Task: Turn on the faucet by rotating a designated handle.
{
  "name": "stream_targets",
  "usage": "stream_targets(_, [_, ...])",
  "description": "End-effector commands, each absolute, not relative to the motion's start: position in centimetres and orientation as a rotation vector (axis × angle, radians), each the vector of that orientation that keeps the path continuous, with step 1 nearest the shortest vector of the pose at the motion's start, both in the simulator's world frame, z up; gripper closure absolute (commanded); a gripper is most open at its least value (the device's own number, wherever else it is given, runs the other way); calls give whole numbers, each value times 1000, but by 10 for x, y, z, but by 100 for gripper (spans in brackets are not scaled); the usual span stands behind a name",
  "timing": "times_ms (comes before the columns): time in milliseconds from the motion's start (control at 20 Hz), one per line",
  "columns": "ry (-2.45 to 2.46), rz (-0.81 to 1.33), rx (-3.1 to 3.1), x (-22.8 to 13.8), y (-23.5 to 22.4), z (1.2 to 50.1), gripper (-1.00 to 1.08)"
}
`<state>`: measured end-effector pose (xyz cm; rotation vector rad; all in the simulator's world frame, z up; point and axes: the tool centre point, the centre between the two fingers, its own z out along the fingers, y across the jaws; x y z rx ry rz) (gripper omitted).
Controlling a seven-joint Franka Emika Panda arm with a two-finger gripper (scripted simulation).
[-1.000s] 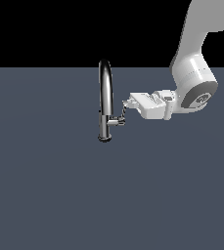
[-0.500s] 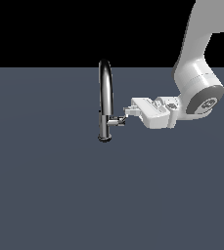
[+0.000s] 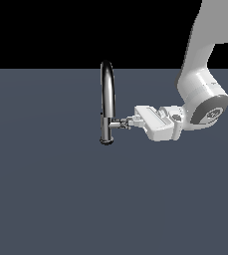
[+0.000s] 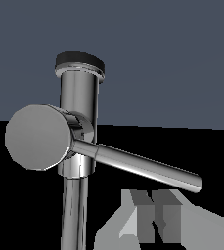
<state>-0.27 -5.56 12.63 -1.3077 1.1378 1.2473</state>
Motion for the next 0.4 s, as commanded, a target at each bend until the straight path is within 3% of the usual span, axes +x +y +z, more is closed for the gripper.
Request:
stream_targets(0, [1148, 1267, -1297, -10, -53, 101, 108])
stream_targets(350, [1148, 1282, -1293, -20, -50, 65, 108])
